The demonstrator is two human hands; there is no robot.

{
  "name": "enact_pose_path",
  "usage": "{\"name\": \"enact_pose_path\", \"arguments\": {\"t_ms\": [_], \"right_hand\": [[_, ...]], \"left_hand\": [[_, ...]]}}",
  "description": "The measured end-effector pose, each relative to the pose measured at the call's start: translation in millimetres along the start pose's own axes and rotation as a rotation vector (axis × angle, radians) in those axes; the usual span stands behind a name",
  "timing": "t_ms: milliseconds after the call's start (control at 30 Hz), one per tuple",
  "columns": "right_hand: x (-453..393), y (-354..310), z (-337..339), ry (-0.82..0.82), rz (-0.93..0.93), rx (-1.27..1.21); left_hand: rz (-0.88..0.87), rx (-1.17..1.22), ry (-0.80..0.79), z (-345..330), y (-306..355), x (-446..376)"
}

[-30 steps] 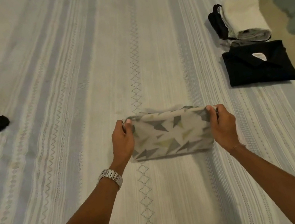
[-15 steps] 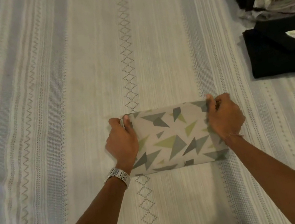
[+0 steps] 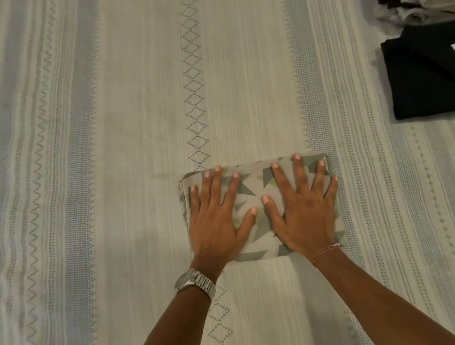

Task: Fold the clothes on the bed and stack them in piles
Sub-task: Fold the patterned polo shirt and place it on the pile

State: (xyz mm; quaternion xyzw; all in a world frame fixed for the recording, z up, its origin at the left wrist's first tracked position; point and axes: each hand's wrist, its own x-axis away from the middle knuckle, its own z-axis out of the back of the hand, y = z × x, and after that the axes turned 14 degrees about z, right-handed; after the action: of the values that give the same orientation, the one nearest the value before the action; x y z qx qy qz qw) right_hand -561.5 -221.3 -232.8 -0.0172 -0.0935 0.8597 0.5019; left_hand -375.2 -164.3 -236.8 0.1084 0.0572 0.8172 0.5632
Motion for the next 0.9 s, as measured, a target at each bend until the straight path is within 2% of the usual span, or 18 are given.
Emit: {"name": "enact_pose_path", "arguments": {"t_ms": [233, 300, 400, 467, 533, 600, 700, 767, 900], "right_hand": [[-2, -2, 2, -0.018, -0.004, -0.026], [-1, -6, 8, -0.008, -0.009, -0.057], [5, -25, 19, 0.113, -0.037, -0.202], [9, -49, 26, 0.206, 0.006, -0.318], [10, -77, 32, 0.256, 0.047, -0.414], [5, -103, 41, 0.218, 0.066, -0.518], [-5, -130, 38, 0.025, 0.112, -0.501], [-10, -141, 35, -0.063, 0.108, -0.459], [-17, -143, 43, -0.012, -0.055, -0.529]], "left_hand": [[0.152, 0.104, 0.011, 1, 3, 1], [0.345, 0.156, 0.051, 12, 4, 6], [0.756, 0.336, 0.100, 27, 3, 14], [0.995, 0.538, 0.043, 40, -1, 8], [1.132, 0.766, -0.100, 49, -13, -4], [1.148, 0.957, -0.265, 61, -26, -15], [1.104, 1.092, -0.491, 79, -33, -21], [0.967, 1.083, -0.528, 88, -31, -21], [0.609, 0.967, -0.494, 103, -23, -18]]}}
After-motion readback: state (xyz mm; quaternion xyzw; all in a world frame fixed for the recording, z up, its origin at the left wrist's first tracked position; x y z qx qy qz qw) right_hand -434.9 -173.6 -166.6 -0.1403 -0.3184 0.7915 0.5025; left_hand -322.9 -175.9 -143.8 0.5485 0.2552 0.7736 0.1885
